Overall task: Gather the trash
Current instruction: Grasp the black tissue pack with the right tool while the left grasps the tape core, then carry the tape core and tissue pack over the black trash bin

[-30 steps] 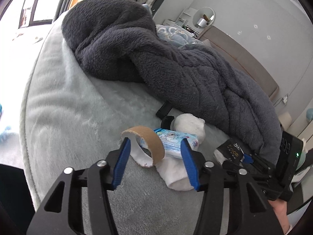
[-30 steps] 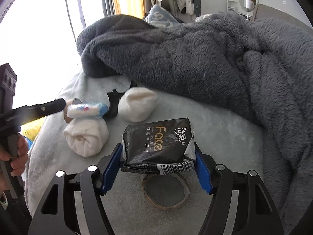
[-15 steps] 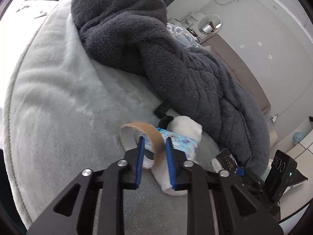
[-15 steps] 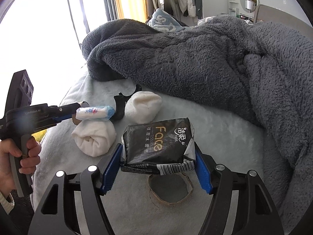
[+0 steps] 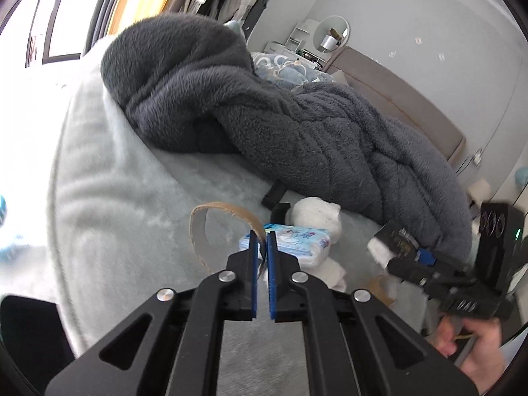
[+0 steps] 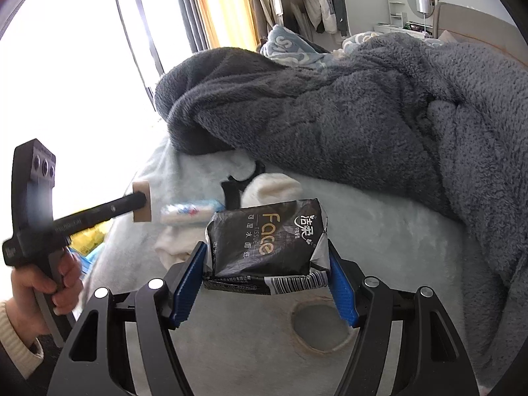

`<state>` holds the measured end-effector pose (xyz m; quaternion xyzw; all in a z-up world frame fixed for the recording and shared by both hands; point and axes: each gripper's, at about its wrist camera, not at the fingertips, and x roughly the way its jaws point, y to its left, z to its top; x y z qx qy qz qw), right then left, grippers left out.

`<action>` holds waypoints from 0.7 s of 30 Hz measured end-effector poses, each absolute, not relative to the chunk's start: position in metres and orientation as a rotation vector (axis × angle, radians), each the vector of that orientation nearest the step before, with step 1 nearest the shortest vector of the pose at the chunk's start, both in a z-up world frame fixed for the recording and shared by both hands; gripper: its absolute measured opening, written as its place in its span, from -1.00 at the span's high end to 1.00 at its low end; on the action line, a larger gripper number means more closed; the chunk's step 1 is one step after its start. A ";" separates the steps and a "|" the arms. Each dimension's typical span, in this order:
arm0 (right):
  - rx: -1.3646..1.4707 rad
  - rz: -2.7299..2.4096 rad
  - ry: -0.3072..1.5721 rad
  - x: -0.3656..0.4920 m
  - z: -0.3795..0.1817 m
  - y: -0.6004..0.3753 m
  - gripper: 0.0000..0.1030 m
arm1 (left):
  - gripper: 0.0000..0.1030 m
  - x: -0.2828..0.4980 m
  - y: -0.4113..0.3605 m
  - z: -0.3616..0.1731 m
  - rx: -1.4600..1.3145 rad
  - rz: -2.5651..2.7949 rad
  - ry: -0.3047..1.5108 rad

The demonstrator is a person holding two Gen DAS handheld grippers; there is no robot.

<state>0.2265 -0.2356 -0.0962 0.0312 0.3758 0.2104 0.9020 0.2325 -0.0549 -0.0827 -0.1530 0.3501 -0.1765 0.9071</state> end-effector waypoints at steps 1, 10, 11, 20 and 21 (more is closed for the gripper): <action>0.074 0.441 0.772 0.227 -0.093 -0.233 -0.35 | 0.89 0.231 -0.055 -0.082 -0.295 -0.357 0.720; 0.089 0.495 0.741 0.227 -0.077 -0.199 -0.35 | 0.89 0.218 -0.046 -0.077 -0.135 -0.303 0.710; 0.089 0.500 0.739 0.227 -0.076 -0.195 -0.35 | 0.89 0.217 -0.043 -0.077 -0.132 -0.296 0.711; 0.087 0.563 0.716 0.229 -0.063 -0.159 -0.35 | 0.89 0.216 -0.015 -0.086 -0.093 -0.225 0.777; 0.087 0.568 0.715 0.230 -0.063 -0.156 -0.35 | 0.89 0.216 -0.011 -0.088 -0.090 -0.218 0.786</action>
